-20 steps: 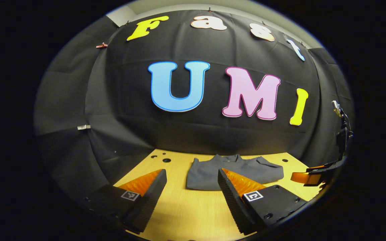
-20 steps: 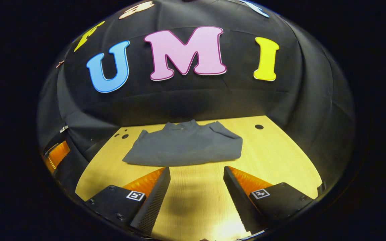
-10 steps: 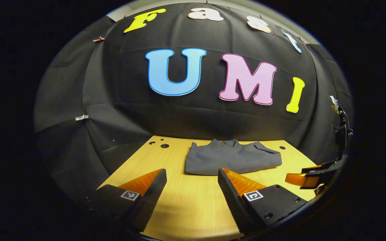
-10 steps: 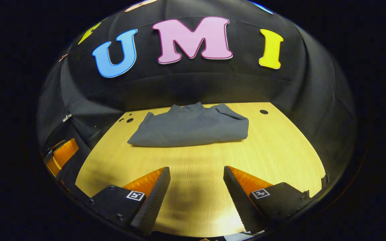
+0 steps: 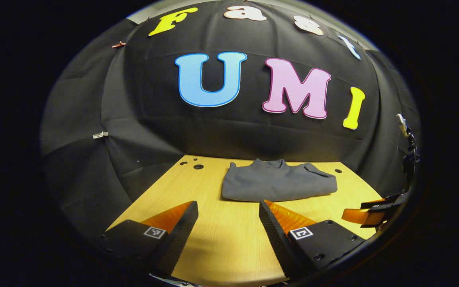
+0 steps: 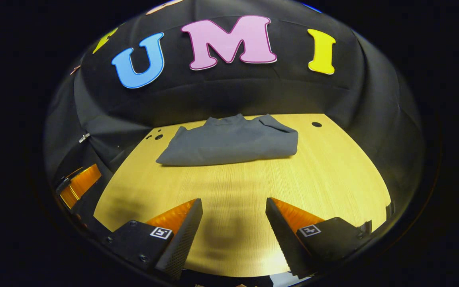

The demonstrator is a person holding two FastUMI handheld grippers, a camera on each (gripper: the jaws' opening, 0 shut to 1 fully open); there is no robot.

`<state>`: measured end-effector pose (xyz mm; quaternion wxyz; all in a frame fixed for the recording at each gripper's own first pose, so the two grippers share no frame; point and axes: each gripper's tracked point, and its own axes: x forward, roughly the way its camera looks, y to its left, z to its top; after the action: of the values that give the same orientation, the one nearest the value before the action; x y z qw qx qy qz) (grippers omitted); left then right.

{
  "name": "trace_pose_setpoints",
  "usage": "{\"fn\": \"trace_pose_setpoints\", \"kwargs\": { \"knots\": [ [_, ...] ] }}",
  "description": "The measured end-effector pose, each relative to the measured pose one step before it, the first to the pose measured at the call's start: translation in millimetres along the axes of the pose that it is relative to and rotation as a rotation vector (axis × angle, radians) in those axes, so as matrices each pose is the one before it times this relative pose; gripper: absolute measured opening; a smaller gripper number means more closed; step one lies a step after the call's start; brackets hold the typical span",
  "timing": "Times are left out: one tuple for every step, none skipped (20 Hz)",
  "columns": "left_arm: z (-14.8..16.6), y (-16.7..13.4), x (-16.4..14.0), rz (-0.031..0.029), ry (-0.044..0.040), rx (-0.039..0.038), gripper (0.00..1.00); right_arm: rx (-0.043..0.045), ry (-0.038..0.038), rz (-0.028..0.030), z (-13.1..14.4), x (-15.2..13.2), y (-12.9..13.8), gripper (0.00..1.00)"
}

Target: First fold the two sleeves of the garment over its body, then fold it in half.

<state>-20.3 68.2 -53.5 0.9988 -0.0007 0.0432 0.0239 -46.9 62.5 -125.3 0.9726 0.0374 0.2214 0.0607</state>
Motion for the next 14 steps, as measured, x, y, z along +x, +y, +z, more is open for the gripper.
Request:
{"fn": "trace_pose_setpoints", "kwargs": {
  "knots": [
    [-0.22,1.21,0.32,0.00432,0.00019,-0.00205,0.97,0.00459,0.00086,0.00116,-0.05,-0.04,-0.9,0.99],
    [-2.25,0.43,-0.7,0.00324,0.00432,-0.00305,0.97,0.00014,-0.00633,-0.00153,2.2,-0.53,-2.36,0.99],
    [-1.85,-0.54,-0.84,0.00253,0.00577,-0.00442,0.97,-0.00397,-0.01271,-0.00521,3.2,-0.91,-2.31,0.99],
    [-1.79,-0.38,-0.63,0.00132,0.00558,-0.00456,0.97,-0.00353,-0.01046,-0.00875,3.31,0.57,-3.64,0.99],
    [-1.24,-1.05,-1.0,0.0015,0.00562,-0.00439,0.97,0.00129,-0.0059,-0.00268,1.44,-1.0,-2.35,0.99],
    [-1.88,0.06,-0.5,0.00151,0.00428,-0.00572,0.97,0.00453,-0.00204,0.00005,1.04,-0.04,-1.48,0.99],
    [-1.78,-1.55,0.28,-0.00061,0.00416,-0.00581,0.97,0.00249,0.00182,0.00014,-0.03,0.91,-2.69,0.99],
    [-2.83,-1.66,-1.26,0.00111,0.00481,-0.00425,0.97,0.00024,0.00368,-0.0013,-0.33,0.85,-2.01,0.99],
    [-3.18,-0.85,-0.77,0.00308,0.00597,-0.0028,0.97,-0.0011,0.00357,-0.00043,0.14,1.57,-2.4,0.99],
    [-4.75,-0.14,-0.6,0.00606,0.00537,0.00122,0.97,-0.00156,0.00258,0.0005,1.23,0.41,-1.56,0.99],
    [-4.96,-1.36,-0.94,0.006,0.00796,0.00346,0.97,-0.00275,0.00192,0.0013,0.87,0.3,-1.19,0.99],
    [-6.64,-4.41,-0.99,-0.0008,0.01264,0.00228,0.97,-0.0055,0.0025,0.00087,1.96,0.85,-1.91,0.99],
    [-5.76,-4.53,-1.05,-0.00355,0.01534,-0.00019,0.97,-0.006,0.00364,-0.0007,1.25,0.1,-1.55,0.99],
    [-4.7,-2.12,-1.84,0.001,0.01373,-0.00208,0.97,-0.00227,0.0056,0.00002,2.2,-0.57,-1.56,0.99]
  ]
}}
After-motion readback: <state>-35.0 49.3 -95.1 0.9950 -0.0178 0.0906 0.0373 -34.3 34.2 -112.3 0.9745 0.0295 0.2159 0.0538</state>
